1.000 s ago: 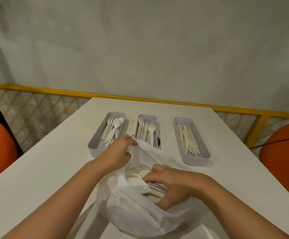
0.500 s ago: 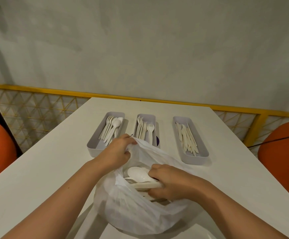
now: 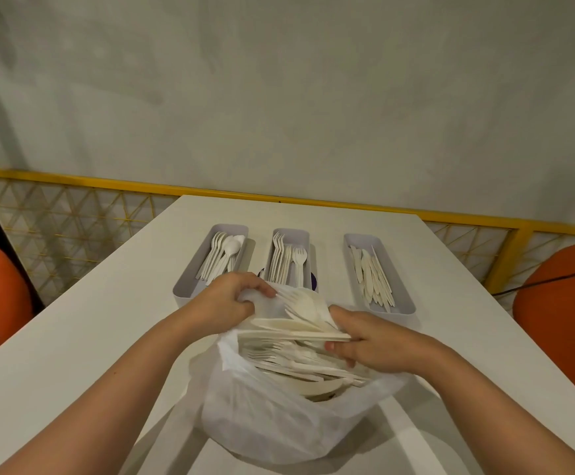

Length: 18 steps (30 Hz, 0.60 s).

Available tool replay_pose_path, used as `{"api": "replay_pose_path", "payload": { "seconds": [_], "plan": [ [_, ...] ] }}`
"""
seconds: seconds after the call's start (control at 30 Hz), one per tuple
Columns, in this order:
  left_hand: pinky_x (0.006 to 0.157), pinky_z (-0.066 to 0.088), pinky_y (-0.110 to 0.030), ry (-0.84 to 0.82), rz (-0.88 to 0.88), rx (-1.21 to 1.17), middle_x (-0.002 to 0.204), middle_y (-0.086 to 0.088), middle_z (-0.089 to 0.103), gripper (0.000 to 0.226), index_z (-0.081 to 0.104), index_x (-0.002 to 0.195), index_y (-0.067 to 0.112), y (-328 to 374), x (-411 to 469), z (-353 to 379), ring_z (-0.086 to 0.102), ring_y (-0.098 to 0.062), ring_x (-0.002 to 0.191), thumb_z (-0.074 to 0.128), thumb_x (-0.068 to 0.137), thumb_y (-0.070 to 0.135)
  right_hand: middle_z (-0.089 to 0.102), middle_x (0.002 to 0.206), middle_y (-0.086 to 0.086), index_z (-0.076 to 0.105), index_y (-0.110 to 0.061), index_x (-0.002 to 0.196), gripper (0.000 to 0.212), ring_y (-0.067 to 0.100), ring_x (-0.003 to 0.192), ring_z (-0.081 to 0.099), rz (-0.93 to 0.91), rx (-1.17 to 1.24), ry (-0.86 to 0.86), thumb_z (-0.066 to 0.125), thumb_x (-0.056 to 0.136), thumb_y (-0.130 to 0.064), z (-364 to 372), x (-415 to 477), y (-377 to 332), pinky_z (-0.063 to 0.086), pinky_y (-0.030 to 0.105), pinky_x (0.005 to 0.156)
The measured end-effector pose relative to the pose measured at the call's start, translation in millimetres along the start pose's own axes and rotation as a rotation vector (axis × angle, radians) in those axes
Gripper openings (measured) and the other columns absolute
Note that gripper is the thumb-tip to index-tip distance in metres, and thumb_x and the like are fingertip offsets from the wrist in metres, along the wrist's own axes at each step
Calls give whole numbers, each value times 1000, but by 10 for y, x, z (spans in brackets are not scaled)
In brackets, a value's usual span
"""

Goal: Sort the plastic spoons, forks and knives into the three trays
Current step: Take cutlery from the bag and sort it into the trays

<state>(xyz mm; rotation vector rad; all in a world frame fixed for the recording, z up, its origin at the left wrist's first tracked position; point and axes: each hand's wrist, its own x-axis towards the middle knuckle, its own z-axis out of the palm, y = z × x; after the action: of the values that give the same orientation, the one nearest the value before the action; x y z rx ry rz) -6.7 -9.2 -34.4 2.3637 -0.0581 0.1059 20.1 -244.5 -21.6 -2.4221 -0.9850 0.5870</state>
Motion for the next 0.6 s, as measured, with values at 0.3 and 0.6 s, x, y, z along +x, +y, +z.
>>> {"api": "replay_pose_path", "payload": {
  "seconds": [0.3, 0.6],
  "plan": [
    [65, 35, -30, -292, -129, -7, 68, -4, 59, 59, 71, 52, 34, -125, -18, -33, 42, -24, 67, 42, 77, -11, 49, 58, -4, 46, -8, 86, 16, 11, 55, 48, -31, 557, 113, 43, 99, -18, -186, -48, -2, 46, 24, 64],
    [89, 35, -20, -266, -115, -92, 103, 8, 53, 25, 68, 69, 28, 89, -7, -110, 51, -11, 105, 45, 62, 24, 43, 58, 3, 50, -8, 86, 13, 10, 43, 40, -76, 1319, 57, 52, 82, -20, -288, 100, -119, 37, 21, 40]
  ]
}}
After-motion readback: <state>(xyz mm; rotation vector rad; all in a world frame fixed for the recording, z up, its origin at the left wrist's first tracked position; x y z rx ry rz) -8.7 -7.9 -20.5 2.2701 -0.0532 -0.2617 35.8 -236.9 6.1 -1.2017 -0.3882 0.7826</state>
